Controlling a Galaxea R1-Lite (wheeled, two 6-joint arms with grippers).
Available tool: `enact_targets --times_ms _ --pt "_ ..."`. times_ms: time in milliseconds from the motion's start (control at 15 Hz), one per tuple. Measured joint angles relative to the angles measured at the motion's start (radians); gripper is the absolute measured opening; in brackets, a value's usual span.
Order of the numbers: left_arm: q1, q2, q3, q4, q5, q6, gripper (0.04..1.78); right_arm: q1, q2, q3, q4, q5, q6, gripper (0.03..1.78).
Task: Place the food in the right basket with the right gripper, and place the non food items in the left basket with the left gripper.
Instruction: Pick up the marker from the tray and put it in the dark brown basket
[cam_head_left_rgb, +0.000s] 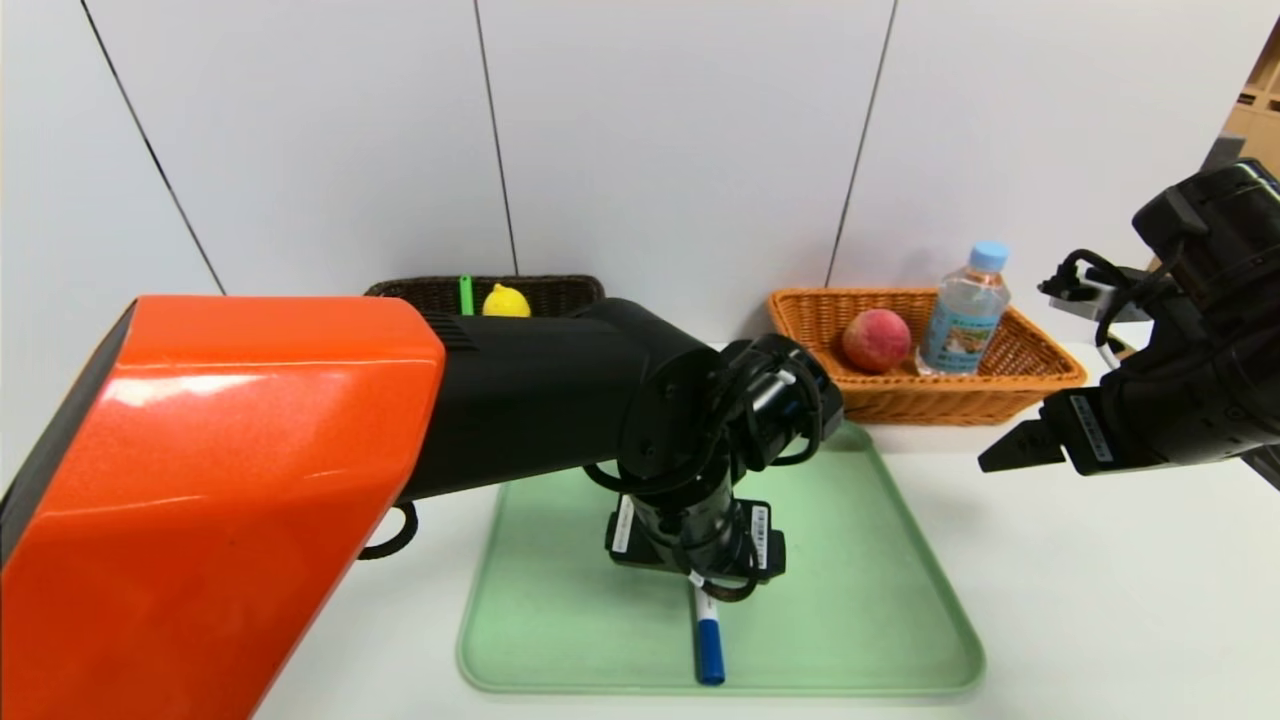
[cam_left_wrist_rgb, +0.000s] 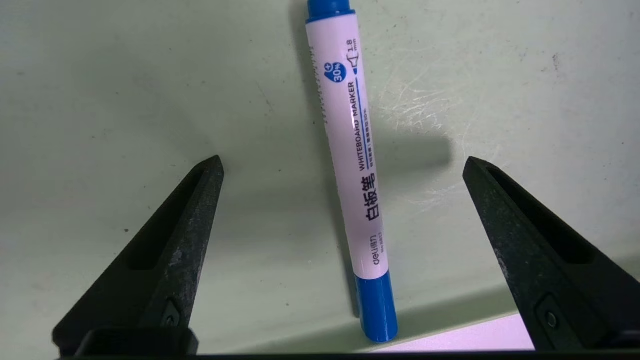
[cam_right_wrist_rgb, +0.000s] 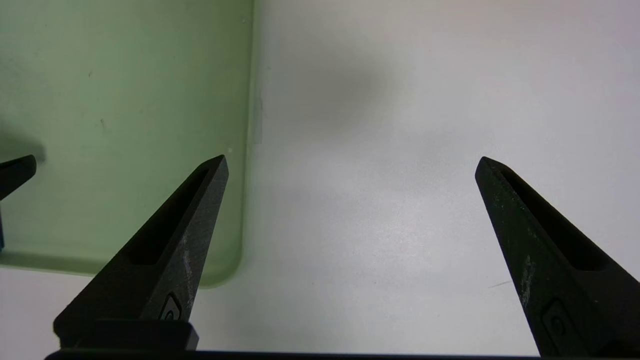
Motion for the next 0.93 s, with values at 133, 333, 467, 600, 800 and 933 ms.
enact_targets --times_ms 133,333,467,600,800,933 --pt "0.002 0.005 0.000 0.002 0.000 -0.001 1.31 0.001 -0.009 0.019 -0.018 0.000 -0.003 1.71" --pt "0.000 0.008 0.001 0.004 -0.002 -0.004 0.93 0.004 -0.020 0.036 -0.037 -0.001 -0.005 1.71" --pt "0.000 0.010 0.001 0.005 -0.004 -0.004 0.58 0.008 -0.024 0.039 -0.039 -0.001 -0.005 1.71" --pt "-0.001 0.010 0.001 0.005 -0.006 -0.004 0.16 0.018 -0.028 0.043 -0.041 -0.002 -0.004 1.71" --pt "0.000 -0.022 0.004 -0.012 -0.018 0.002 0.16 0.027 -0.031 0.045 -0.041 -0.003 -0.004 1.71" --pt "0.005 -0.076 0.002 -0.076 -0.050 0.002 0.16 0.029 -0.032 0.048 -0.041 -0.003 -0.004 1.71"
